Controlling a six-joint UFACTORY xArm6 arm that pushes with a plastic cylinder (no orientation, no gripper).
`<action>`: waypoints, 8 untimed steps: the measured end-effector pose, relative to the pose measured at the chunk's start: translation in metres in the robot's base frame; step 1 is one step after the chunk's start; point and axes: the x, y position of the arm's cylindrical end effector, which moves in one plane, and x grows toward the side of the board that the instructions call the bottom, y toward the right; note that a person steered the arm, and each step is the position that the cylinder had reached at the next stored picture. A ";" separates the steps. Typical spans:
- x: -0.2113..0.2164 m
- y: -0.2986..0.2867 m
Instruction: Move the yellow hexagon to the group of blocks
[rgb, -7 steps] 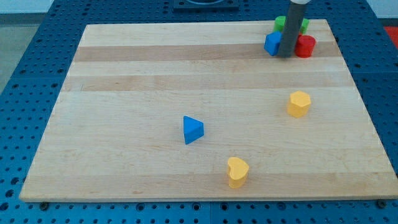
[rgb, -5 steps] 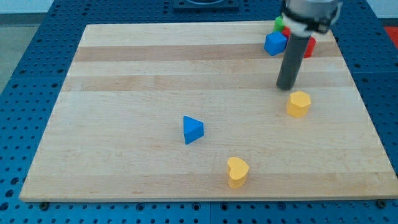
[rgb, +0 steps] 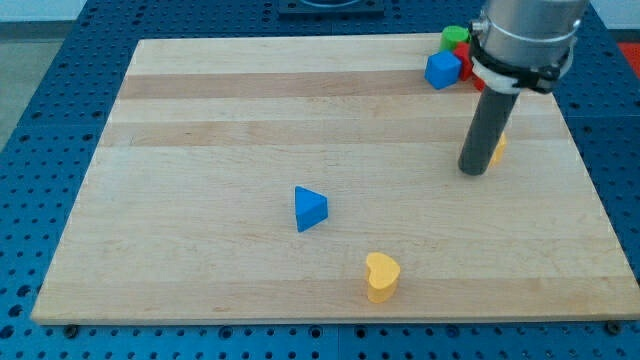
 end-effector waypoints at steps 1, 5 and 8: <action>-0.040 0.000; 0.075 0.007; -0.010 0.061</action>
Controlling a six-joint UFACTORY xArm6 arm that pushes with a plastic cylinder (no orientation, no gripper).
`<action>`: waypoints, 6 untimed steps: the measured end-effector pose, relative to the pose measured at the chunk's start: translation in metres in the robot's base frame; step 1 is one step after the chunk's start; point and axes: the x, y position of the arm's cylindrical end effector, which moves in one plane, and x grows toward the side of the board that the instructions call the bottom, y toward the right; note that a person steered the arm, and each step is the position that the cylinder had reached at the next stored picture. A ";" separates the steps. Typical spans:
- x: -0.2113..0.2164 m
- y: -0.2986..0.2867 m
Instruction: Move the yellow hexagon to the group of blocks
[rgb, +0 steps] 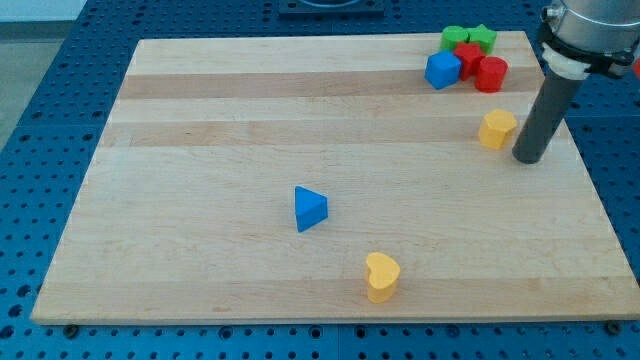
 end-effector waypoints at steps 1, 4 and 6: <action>-0.006 -0.008; -0.082 -0.015; -0.085 -0.015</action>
